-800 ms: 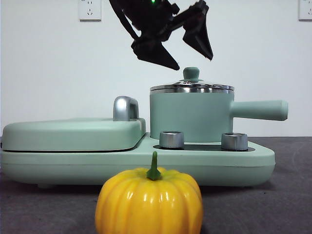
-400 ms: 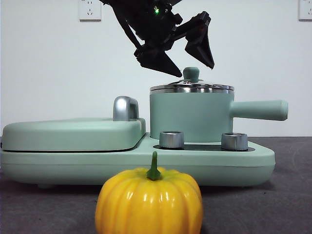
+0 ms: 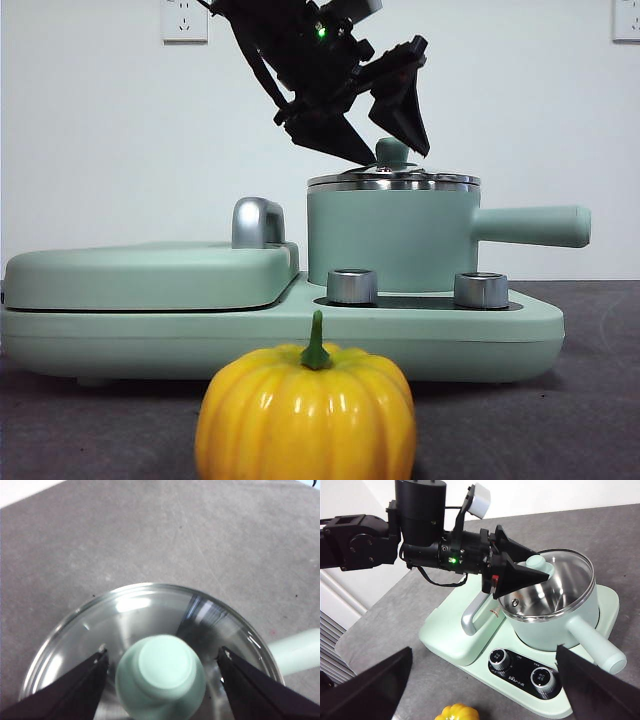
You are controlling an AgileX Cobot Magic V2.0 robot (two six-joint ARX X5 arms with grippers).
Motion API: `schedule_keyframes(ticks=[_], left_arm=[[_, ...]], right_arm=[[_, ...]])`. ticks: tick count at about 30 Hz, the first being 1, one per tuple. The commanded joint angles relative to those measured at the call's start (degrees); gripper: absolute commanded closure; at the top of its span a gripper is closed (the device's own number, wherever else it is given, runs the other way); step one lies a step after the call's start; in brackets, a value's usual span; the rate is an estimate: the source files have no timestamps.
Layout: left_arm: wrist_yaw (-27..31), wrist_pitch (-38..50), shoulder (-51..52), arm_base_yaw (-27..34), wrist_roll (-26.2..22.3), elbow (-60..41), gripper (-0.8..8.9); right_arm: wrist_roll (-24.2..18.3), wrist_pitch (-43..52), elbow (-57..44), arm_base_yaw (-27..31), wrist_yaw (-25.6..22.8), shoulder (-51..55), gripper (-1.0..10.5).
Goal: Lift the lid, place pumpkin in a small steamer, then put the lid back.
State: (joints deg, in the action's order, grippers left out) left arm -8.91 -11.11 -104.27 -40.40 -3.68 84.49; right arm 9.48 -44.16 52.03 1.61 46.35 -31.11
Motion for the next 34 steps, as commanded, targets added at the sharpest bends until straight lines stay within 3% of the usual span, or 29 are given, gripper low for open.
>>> schedule_keyframes(ticks=[1, 7, 10, 20, 26, 34], left_arm=[[0.1, 0.1, -1.9, -0.5, -0.8, 1.4, 4.91], [0.1, 0.2, -2.1, -0.5, -1.1, 1.4, 7.44], [0.1, 0.3, -2.1, -0.5, -1.6, 1.4, 7.9], [0.1, -0.5, -0.2, -0.4, -1.4, 4.9, 7.89], [0.1, -0.9, 4.9, 0.0, -2.1, 5.4, 7.89], [0.1, -6.9, 12.9, 3.7, -3.0, 5.4, 7.89]], right_arm=[[0.6, 0.4, 1.0, 0.0, 0.0, -0.2, 4.9], [0.6, 0.4, 1.0, 0.0, -0.1, -0.2, 4.9], [0.6, 0.4, 1.0, 0.0, -0.1, -0.2, 4.9], [0.7, 0.3, 1.0, 0.0, -0.6, -0.2, 4.9], [4.3, 0.4, 1.0, -0.3, -1.6, -1.1, 4.9], [7.7, 0.8, 2.1, -7.0, -3.6, -5.8, 4.9]])
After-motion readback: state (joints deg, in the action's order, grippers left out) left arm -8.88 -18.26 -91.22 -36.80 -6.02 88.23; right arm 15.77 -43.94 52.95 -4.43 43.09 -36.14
